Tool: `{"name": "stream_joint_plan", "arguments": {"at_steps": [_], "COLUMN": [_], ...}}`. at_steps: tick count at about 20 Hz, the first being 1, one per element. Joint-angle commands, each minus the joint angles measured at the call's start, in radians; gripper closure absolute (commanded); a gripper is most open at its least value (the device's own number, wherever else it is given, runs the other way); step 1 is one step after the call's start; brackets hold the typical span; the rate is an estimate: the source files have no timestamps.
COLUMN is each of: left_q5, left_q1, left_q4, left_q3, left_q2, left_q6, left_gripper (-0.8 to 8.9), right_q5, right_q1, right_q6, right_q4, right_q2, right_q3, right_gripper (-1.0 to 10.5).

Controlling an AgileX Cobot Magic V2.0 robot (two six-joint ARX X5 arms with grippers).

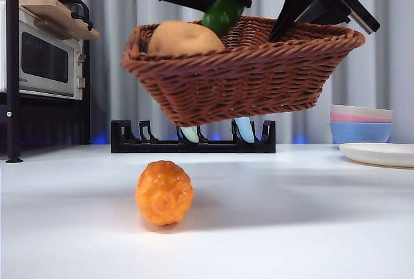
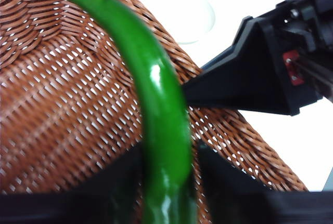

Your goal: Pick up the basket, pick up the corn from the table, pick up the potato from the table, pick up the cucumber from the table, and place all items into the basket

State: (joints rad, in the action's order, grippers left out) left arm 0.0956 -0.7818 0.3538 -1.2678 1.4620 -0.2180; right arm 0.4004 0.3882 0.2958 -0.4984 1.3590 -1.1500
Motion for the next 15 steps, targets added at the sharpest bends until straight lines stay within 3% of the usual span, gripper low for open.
{"name": "stream_joint_plan", "arguments": {"at_steps": [1,5,11,15], "left_q5": [0.003,0.015,0.013,0.008], "left_q1": [-0.003,-0.003,-0.005,-0.006], "left_q4": [-0.002,0.098,0.549,0.805], "left_q3": [0.002,-0.085,-0.394,-0.412], "left_q2": [0.001,-0.008,-0.124,-0.240], "left_q6": [0.011,0.013,0.105,0.110], "left_gripper": [2.39,2.39,2.48,2.49], "right_q5": [0.013,0.013,0.015,0.019], "right_q1": [0.001,0.001,-0.056,-0.132], "right_q6": [0.010,0.010,0.013,0.021], "right_q4": [0.020,0.020,0.071,0.111], "right_q2": [0.002,0.002,0.002,0.002], "right_q3": [0.000,0.000,0.000,0.000], "right_gripper": [9.6,9.6,9.6,9.6]}}
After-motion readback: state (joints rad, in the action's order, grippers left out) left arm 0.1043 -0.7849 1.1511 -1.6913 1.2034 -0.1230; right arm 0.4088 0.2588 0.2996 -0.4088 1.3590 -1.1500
